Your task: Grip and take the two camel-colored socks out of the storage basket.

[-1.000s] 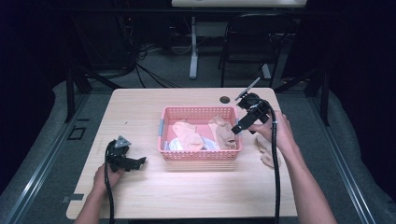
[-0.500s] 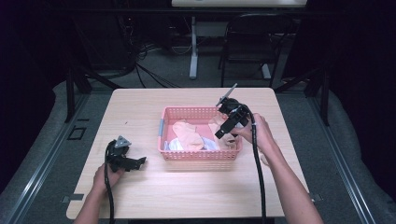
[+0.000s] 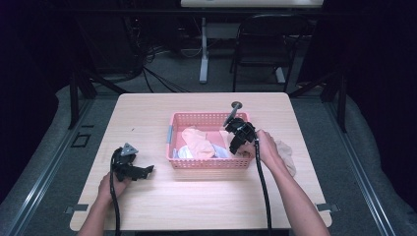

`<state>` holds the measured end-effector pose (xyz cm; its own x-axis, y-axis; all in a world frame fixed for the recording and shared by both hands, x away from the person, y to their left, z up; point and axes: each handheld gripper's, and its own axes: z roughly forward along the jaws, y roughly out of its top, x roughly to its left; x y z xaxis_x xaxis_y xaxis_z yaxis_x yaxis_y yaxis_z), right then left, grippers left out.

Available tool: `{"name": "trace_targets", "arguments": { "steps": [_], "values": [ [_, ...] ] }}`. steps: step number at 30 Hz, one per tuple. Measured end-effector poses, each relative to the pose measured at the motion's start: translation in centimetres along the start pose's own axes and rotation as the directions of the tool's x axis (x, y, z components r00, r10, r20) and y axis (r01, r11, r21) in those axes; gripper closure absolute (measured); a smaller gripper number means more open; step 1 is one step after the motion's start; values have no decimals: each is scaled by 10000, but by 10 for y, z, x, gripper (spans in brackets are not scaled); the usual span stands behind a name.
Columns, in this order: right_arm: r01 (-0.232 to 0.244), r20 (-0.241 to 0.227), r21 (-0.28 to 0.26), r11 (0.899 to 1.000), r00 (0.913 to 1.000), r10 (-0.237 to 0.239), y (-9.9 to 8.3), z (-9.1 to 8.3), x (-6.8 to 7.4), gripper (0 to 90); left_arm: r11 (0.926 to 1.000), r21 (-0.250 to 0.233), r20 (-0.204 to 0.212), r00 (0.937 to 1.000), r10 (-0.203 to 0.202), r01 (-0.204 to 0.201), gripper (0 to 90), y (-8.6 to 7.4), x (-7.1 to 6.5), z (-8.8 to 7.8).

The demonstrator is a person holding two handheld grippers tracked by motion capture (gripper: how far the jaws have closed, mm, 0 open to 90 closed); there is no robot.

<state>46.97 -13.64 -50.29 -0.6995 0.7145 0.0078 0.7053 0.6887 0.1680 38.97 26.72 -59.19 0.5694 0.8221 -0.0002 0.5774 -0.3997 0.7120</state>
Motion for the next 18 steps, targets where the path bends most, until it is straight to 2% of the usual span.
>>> {"name": "trace_targets", "arguments": {
  "steps": [2,6,7,10,11,12,13,14,15,18],
  "values": [
    [6,254,4,10000,9997,-6,1,5,0,508,10000,16,7,10000,-8,8,0,0,0,0],
    [16,470,253,9997,9989,-28,2,12,0,537,10000,18,7,10000,-3,3,0,0,0,0],
    [16,520,505,9987,9986,-43,3,15,1,564,10000,13,7,10000,-15,15,0,0,0,0],
    [48,741,734,9973,9972,-103,4,18,1,595,10000,16,6,10000,-10,10,0,0,0,0],
    [-76,743,935,9956,9972,6,5,20,1,636,10000,15,11,10000,-15,15,0,0,0,0],
    [-118,774,807,9967,9970,55,4,22,2,662,10000,14,4,10000,-15,15,0,0,0,0],
    [-112,791,994,9950,9969,34,4,23,2,691,10000,6,3,10000,-2,2,0,0,0,0],
    [-112,791,994,9950,9969,34,4,23,2,691,10000,6,3,10000,-2,2,0,0,0,0],
    [-24,942,1214,9926,9955,-91,5,23,2,760,10000,10,6,10000,-9,9,0,0,0,0],
    [2,936,1255,9921,9955,-120,5,24,2,808,10000,16,9,10000,-9,9,0,0,0,0]
  ]
}}
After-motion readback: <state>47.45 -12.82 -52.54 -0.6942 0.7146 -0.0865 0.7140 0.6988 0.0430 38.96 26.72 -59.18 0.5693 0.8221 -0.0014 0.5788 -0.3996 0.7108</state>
